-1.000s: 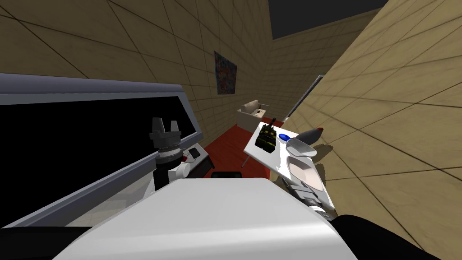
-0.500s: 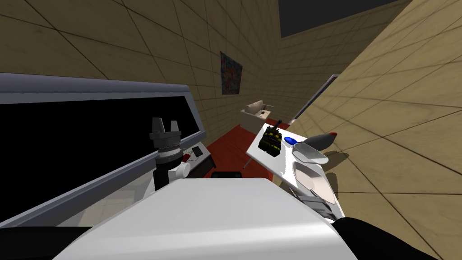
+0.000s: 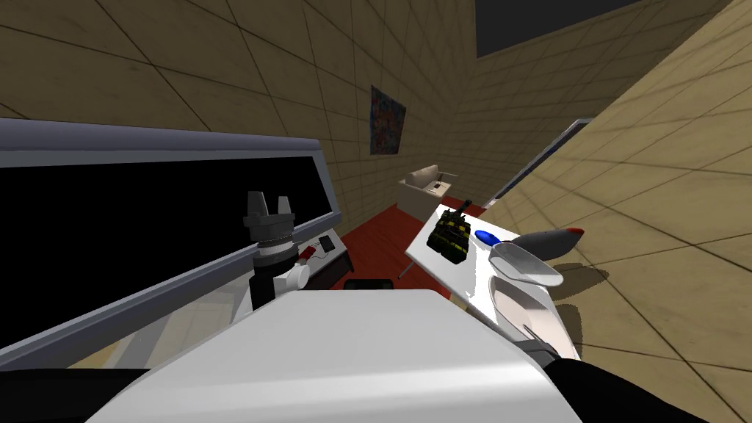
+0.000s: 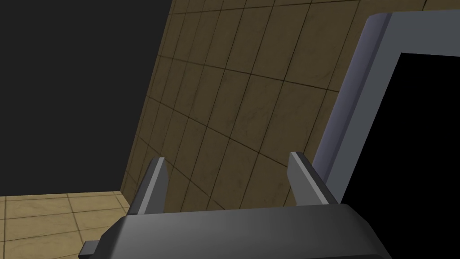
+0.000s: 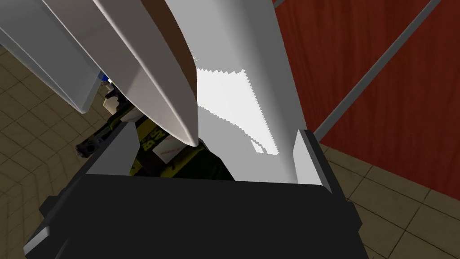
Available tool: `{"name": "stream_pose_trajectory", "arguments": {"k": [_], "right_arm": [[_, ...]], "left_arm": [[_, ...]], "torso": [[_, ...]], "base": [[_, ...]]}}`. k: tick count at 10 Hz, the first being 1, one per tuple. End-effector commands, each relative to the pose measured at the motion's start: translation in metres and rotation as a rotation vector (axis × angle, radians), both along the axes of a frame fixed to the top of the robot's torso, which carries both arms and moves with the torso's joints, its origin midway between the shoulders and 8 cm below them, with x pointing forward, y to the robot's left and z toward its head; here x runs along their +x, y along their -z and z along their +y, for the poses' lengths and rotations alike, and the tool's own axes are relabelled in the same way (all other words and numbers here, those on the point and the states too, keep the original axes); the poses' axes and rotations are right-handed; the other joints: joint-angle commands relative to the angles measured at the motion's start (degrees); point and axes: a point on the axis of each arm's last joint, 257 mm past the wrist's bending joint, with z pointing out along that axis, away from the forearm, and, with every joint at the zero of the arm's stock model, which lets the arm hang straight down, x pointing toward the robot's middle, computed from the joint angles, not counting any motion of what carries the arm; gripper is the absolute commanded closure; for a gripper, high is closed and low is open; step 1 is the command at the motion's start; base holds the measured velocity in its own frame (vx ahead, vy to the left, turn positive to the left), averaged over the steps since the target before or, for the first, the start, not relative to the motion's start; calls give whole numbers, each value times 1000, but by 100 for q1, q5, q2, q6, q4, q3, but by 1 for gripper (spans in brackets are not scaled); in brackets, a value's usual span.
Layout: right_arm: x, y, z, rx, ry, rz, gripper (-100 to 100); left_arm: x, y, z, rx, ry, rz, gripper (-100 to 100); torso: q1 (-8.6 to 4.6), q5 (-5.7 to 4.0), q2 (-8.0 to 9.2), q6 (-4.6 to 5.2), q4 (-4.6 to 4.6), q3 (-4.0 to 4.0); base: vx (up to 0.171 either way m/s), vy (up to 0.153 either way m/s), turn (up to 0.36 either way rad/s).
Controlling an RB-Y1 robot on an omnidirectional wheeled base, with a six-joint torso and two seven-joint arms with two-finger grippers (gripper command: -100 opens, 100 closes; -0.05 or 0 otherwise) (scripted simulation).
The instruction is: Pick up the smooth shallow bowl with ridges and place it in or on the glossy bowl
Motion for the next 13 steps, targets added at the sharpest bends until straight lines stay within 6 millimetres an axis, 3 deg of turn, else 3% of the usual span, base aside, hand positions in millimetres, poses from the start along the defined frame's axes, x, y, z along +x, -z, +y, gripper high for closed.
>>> {"name": "stream_pose_trajectory", "arguments": {"k": [1, 6, 7, 8, 9, 12, 13], "right_arm": [[-15, -1, -10, -58, -38, 75, -100], [-45, -5, -29, -171, -136, 231, -100], [-42, -5, -26, -156, -124, 213, -100], [-42, -5, -26, -160, -126, 216, 0], [-44, 3, -30, -159, -116, 217, -100], [-44, 7, -33, -159, -109, 217, -100], [-44, 8, -33, -158, -109, 218, 100]], "left_arm": [[0, 0, 0, 0, 0, 0, 0], [0, 0, 0, 0, 0, 0, 0], [0, 0, 0, 0, 0, 0, 0], [0, 0, 0, 0, 0, 0, 0], [0, 0, 0, 0, 0, 0, 0], [0, 0, 0, 0, 0, 0, 0], [0, 0, 0, 0, 0, 0, 0]], "torso": [[0, 0, 0, 0, 0, 0], [0, 0, 3, 2, 1, 1], [1, 0, 2, 1, 1, 1], [4, 0, 4, 4, 2, 3], [7, 1, 6, 4, 2, 4], [-2, -1, -2, 2, 0, -1], [0, -2, 0, 2, 1, 1]], "base": [[17, -16, 172], [10, -17, 132], [3, -8, 26], [0, 0, 0], [16, -14, 65], [19, -17, 47], [0, 0, 0]]}}
